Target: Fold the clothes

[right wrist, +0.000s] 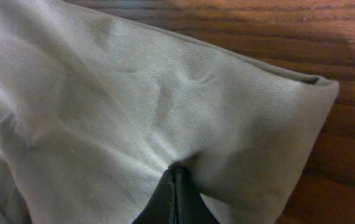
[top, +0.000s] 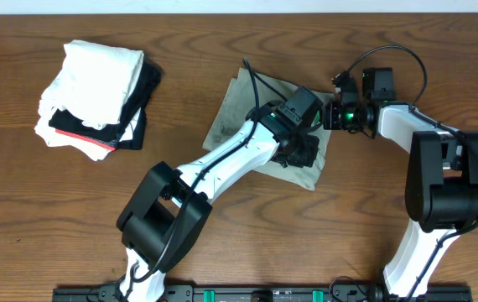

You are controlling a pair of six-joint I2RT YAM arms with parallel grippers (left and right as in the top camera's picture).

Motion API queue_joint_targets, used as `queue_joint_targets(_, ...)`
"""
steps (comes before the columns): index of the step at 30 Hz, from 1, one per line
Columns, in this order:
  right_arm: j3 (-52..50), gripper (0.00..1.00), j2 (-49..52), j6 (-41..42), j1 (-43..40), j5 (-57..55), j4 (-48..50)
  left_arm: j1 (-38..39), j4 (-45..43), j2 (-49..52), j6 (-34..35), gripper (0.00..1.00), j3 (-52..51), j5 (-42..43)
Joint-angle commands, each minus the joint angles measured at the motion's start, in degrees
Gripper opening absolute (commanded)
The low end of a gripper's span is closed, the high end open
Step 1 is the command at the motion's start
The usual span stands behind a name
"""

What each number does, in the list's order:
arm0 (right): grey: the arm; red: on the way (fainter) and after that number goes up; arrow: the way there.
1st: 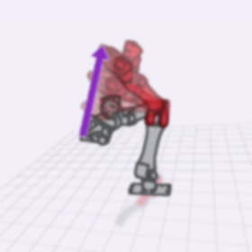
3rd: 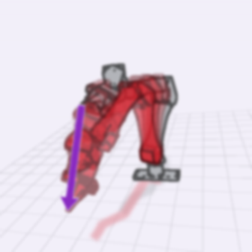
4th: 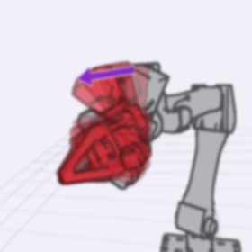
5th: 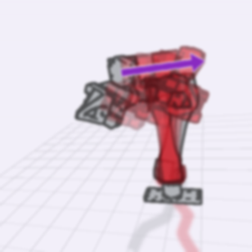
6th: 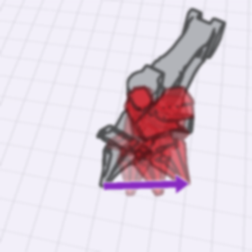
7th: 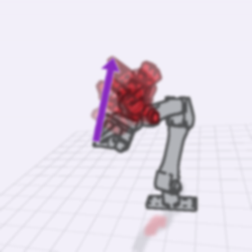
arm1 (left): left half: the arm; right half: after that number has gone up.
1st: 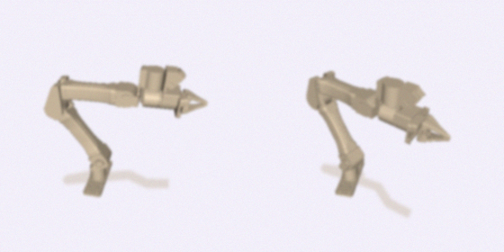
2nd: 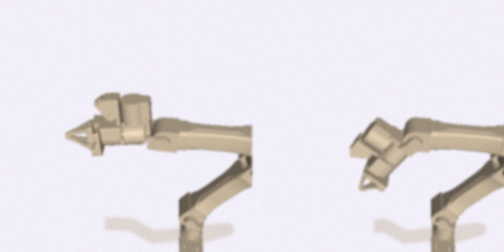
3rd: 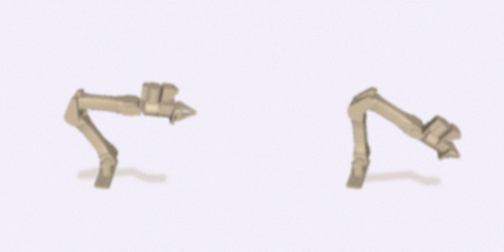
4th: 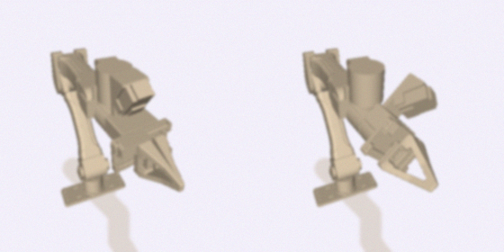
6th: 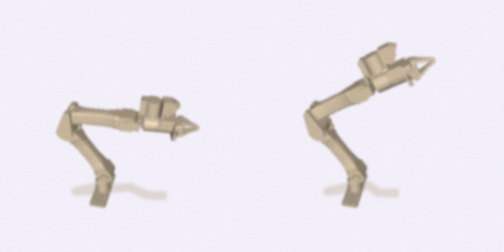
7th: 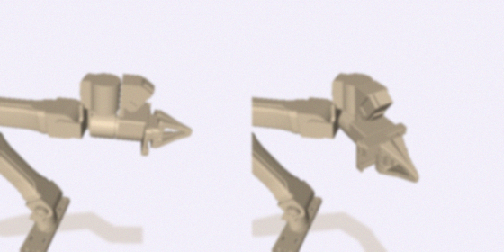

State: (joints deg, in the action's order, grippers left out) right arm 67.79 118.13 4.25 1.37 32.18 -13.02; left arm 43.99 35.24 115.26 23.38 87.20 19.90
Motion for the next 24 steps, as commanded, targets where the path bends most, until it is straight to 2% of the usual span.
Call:
queue_joint_targets(1,-1.2,0.01,3.8,-0.7,0.2,-2.8,-0.7,-0.2,-1.9,0.6,2.3,0.06,-0.4,-0.7)
queue_joint_targets(7,-1.2,0.01,3.8,-0.7,0.2,-2.8,-0.9,-0.2,-4.6,0.6,4.9,0.06,-0.4,-0.5)
queue_joint_targets(15,-1.2,0.01,3.8,-0.7,0.2,-2.8,-0.9,-0.1,-4.8,0.8,4.8,0.06,-2.8,3.1)
queue_joint_targets(24,-1.2,0.01,3.8,-0.7,0.2,-2.8,-1.0,-0.1,-6.2,6.0,4.8,0.06,-3.3,6.9)
